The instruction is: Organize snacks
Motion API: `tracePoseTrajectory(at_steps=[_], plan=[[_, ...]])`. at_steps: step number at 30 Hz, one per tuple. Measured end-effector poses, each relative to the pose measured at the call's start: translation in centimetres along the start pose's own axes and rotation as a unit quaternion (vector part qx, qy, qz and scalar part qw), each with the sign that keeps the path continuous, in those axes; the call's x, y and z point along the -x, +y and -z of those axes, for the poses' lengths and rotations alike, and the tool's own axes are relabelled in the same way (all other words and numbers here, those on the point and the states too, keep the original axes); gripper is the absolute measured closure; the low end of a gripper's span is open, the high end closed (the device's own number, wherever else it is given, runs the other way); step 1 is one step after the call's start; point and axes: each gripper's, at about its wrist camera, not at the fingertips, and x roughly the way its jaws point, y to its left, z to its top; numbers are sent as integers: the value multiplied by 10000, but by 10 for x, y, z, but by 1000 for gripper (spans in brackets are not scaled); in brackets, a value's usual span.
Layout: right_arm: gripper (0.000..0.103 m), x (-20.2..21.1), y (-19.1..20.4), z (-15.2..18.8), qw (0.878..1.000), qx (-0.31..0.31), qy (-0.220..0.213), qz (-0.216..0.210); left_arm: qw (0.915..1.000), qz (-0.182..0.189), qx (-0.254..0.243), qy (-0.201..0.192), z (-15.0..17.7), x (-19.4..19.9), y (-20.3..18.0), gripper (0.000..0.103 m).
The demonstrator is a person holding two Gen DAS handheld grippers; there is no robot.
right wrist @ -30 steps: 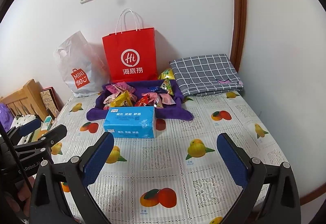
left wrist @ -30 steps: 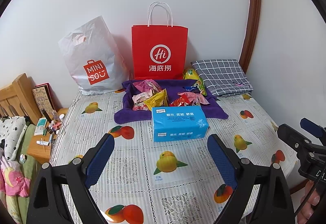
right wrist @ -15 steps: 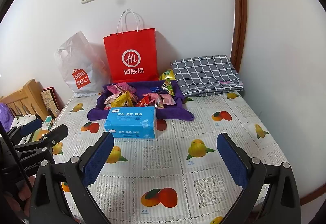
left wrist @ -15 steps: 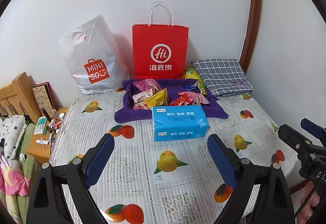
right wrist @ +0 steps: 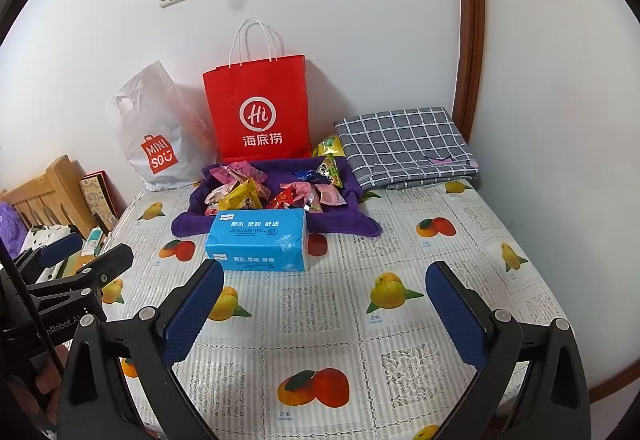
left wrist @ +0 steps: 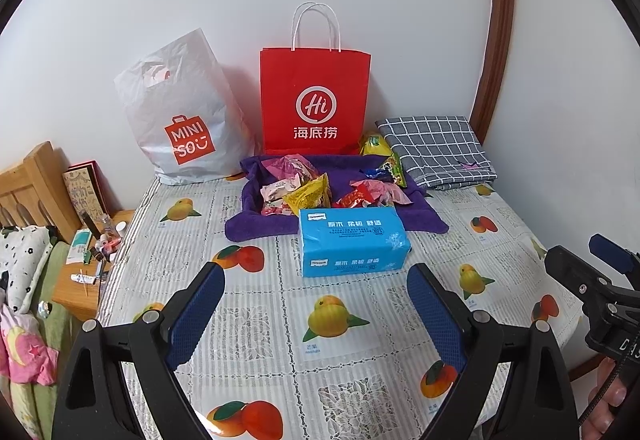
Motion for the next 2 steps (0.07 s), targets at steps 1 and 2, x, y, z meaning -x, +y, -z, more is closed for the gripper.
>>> tracePoseTrajectory(at_steps=[1,2], plan=[[3,0,0,0,10000,0,0,2,10000,-13,-33,-26,0,1,0,10],[3,0,0,0,10000,2,1,6,10000,-17,-39,-20,0,1,0,10]])
